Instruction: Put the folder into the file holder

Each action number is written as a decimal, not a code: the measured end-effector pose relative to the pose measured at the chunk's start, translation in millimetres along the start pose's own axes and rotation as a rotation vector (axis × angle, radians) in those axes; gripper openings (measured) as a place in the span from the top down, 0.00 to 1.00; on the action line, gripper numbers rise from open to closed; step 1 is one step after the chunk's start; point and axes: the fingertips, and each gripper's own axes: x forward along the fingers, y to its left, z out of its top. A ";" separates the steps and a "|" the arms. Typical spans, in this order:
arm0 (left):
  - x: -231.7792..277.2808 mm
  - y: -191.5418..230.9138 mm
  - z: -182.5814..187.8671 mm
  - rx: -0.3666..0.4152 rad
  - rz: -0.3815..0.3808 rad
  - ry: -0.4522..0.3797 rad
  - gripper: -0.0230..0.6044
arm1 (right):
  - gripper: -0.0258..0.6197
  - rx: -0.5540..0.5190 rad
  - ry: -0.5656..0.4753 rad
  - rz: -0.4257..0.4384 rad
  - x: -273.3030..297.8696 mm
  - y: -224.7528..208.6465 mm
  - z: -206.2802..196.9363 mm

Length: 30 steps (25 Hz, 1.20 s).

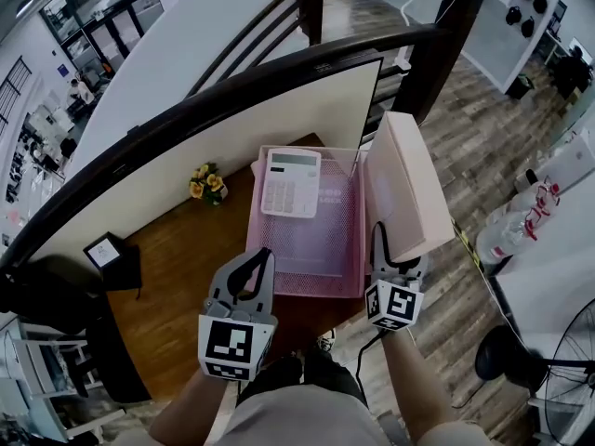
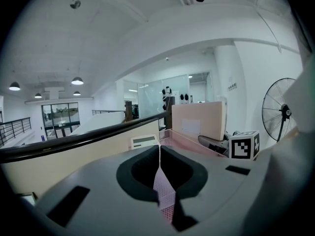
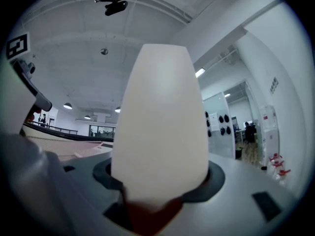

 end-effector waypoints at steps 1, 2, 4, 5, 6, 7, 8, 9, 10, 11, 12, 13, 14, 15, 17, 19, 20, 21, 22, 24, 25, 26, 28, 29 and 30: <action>0.6 -0.8 -1.0 0.001 -0.003 0.004 0.95 | 0.49 -0.003 0.012 0.000 -0.4 1.1 -6.9; 1.1 -1.8 -1.5 0.003 -0.006 0.008 0.95 | 0.49 -0.004 0.027 0.001 -1.0 1.6 -13.7; 2.0 -4.6 -2.3 0.005 -0.013 0.012 0.95 | 0.49 0.000 0.053 -0.002 -3.0 0.5 -25.0; 2.5 -5.9 -3.0 0.006 -0.016 0.014 0.95 | 0.49 0.005 0.060 -0.003 -3.8 -0.5 -28.3; 3.0 -6.8 -3.9 0.006 -0.019 0.016 0.95 | 0.49 0.007 0.062 -0.004 -4.1 -1.1 -29.8; 3.4 -7.3 -5.1 0.006 -0.021 0.017 0.95 | 0.49 0.008 0.061 -0.002 -4.0 -1.1 -29.8; 3.9 -7.7 -6.4 0.006 -0.022 0.020 0.95 | 0.48 0.008 0.057 0.003 -3.5 -0.2 -29.1; 4.3 -8.1 -7.6 0.006 -0.024 0.023 0.95 | 0.48 0.010 0.057 0.013 -3.0 1.3 -28.7; 4.7 -8.7 -8.5 0.006 -0.026 0.025 0.95 | 0.47 0.013 0.063 0.030 -2.5 3.4 -29.5; 5.1 -9.7 -9.2 0.006 -0.029 0.027 0.95 | 0.46 0.014 0.075 0.053 -2.1 6.0 -31.7; 5.1 -10.9 -9.8 0.007 -0.033 0.029 0.95 | 0.44 0.013 0.094 0.078 -1.7 8.9 -34.3; 4.9 -12.3 -10.5 0.009 -0.037 0.031 0.95 | 0.41 0.010 0.117 0.100 -1.2 11.2 -36.5; 4.4 -13.9 -11.2 0.010 -0.041 0.035 0.95 | 0.42 0.007 0.145 0.119 -1.0 12.4 -38.0; 3.7 -15.3 -11.7 0.012 -0.045 0.037 0.95 | 0.41 0.006 0.173 0.134 -1.1 12.5 -38.4; 2.1 -17.7 -12.2 0.014 -0.052 0.042 0.95 | 0.37 0.000 0.220 0.165 -2.2 11.7 -34.2; 0.2 -18.7 -12.4 0.016 -0.057 0.046 0.95 | 0.34 -0.036 0.261 0.197 -4.0 12.0 -25.7; -0.9 -18.7 -12.7 0.017 -0.057 0.048 0.95 | 0.33 -0.057 0.283 0.212 -5.1 12.3 -22.2; -2.0 -18.5 -13.2 0.017 -0.058 0.051 0.95 | 0.32 -0.072 0.297 0.226 -6.5 12.2 -18.1; -3.0 -18.4 -13.9 0.017 -0.058 0.054 0.95 | 0.31 -0.079 0.299 0.239 -7.8 11.7 -12.4; -4.1 -18.2 -15.6 0.018 -0.060 0.059 0.95 | 0.27 -0.105 0.289 0.261 -8.5 11.6 1.5; -4.4 -18.1 -16.5 0.019 -0.060 0.061 0.95 | 0.27 -0.124 0.284 0.271 -7.3 13.0 8.5; -4.7 -18.2 -17.6 0.020 -0.061 0.063 0.95 | 0.26 -0.138 0.276 0.279 -5.7 15.3 16.4; -5.6 -19.6 -18.9 0.021 -0.063 0.067 0.95 | 0.25 -0.145 0.251 0.284 -1.9 19.0 35.6; -6.0 -20.7 -18.9 0.021 -0.066 0.067 0.95 | 0.25 -0.142 0.240 0.277 0.3 19.1 45.9; -6.2 -21.8 -18.8 0.021 -0.069 0.067 0.95 | 0.25 -0.140 0.236 0.265 2.7 17.9 55.1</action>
